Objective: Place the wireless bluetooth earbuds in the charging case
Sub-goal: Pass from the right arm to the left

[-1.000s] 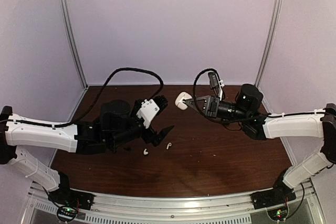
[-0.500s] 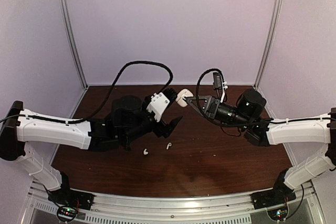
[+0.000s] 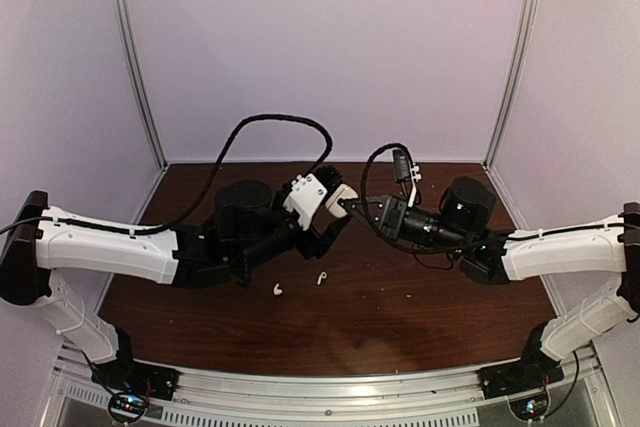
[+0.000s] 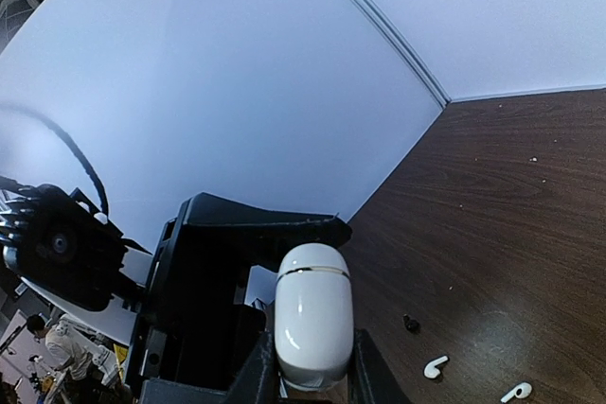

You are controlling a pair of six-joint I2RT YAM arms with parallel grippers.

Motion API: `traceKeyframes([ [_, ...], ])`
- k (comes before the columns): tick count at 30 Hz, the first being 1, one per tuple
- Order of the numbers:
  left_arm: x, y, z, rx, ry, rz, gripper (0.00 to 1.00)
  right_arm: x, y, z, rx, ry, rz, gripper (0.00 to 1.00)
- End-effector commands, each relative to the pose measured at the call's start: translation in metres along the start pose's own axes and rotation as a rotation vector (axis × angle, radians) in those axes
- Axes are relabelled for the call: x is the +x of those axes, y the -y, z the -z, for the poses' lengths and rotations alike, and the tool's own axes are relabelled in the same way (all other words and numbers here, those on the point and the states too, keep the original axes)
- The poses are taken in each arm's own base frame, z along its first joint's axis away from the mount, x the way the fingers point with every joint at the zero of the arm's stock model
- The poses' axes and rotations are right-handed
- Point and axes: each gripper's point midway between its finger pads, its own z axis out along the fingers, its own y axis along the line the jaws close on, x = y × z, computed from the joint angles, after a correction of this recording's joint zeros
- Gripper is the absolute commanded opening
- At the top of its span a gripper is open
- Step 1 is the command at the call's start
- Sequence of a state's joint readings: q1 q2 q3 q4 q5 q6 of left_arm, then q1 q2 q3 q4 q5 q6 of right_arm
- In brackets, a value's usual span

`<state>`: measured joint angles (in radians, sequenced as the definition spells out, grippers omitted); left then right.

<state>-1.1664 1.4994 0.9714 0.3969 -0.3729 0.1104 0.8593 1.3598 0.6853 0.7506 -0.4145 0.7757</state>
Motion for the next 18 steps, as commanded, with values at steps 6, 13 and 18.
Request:
traceKeyframes([
  [6,-0.019,0.005,-0.011,0.004,0.053,0.019,0.61,0.007,-0.001,-0.002,0.011,0.002,0.014,0.11],
  [13,-0.018,0.004,-0.006,0.007,0.052,-0.016,0.44,0.009,-0.002,0.0,0.01,-0.011,0.019,0.12],
  [18,-0.012,0.006,0.0,0.029,0.04,-0.075,0.41,0.016,-0.008,0.002,-0.026,-0.044,0.017,0.33],
])
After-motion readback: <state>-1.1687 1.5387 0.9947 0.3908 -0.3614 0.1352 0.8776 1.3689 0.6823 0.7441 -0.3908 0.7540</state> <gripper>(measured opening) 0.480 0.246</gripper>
